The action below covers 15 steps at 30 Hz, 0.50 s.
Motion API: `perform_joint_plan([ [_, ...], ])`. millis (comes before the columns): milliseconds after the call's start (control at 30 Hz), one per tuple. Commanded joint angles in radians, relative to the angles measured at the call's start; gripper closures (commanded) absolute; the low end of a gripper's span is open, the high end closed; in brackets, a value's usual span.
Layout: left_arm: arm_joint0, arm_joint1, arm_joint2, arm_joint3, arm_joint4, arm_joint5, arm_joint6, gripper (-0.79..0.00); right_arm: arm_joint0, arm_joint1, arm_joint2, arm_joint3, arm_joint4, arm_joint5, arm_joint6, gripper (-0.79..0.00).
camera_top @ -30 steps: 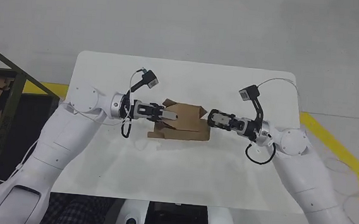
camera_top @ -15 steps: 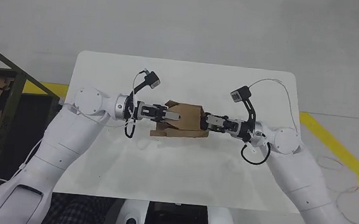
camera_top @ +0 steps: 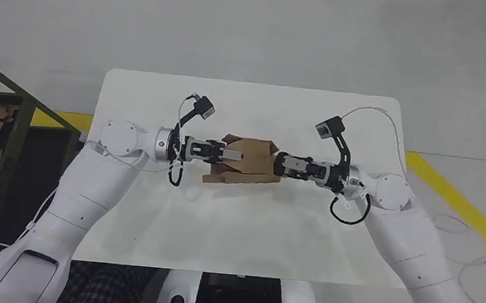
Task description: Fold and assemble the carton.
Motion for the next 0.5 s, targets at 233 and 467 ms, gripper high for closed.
perform_joint_plan([
  [233, -0.004, -0.002, 0.002, 0.009, -0.060, 0.001, -0.070, 0.000, 0.015, -0.009, -0.015, 0.022, 0.030, -0.003, 0.028, -0.785],
  [467, -0.004, -0.003, 0.011, 0.009, -0.059, -0.006, -0.095, 0.000, 0.025, -0.014, -0.021, 0.043, 0.049, 0.000, 0.055, -0.785],
])
